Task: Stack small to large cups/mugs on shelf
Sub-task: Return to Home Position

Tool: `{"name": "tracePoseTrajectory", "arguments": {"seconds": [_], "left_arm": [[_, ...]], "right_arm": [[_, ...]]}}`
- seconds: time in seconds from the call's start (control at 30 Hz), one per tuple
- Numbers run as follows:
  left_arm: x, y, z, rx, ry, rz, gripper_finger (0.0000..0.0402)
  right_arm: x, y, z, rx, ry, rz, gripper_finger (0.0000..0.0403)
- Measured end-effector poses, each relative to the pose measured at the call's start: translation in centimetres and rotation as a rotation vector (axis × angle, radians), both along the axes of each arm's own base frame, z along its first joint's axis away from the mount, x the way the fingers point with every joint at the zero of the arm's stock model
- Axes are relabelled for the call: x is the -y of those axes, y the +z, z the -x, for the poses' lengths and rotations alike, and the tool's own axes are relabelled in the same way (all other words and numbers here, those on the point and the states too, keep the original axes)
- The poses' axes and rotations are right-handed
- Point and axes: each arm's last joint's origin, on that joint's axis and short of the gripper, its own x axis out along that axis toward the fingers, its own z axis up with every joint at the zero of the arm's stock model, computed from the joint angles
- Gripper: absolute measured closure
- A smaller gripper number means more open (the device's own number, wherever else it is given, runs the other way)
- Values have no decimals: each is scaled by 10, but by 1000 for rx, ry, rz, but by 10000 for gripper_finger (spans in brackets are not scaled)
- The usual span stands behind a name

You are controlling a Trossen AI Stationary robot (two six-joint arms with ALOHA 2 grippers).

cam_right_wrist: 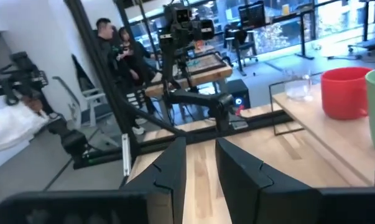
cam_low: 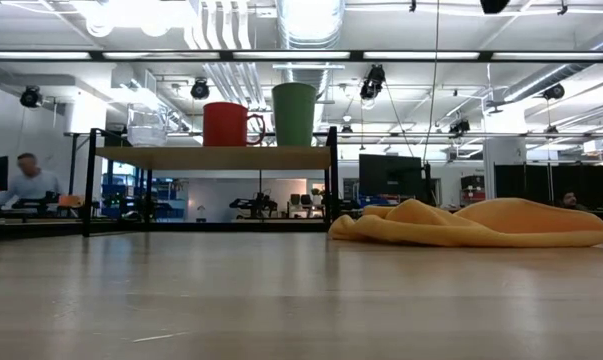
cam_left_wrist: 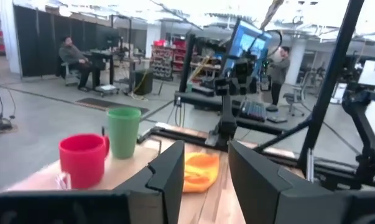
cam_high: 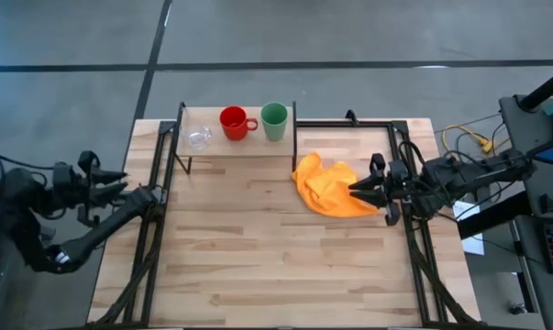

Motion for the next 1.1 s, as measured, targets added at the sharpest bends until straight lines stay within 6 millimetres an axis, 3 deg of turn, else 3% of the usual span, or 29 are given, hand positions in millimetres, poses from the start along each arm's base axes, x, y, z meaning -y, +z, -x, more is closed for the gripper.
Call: {"name": "tracePoseTrajectory", "arguments": {"seconds": [0.2,0.43,0.73,1.1], "left_arm": [[-6,-31,-7,-21,-3,24,290],[-34,-57,-34,-100,-9,70,290],[-65,-84,-67,-25,-92,73,290],[-89,-115,-90,12,-102,51,290]], "right_arm": [[2,-25,11,-6,51,-24,321],[4,-65,18,-13,45,-40,321],[9,-116,33,108,35,-101,321],[15,-140,47,188,-16,-124,321]]}}
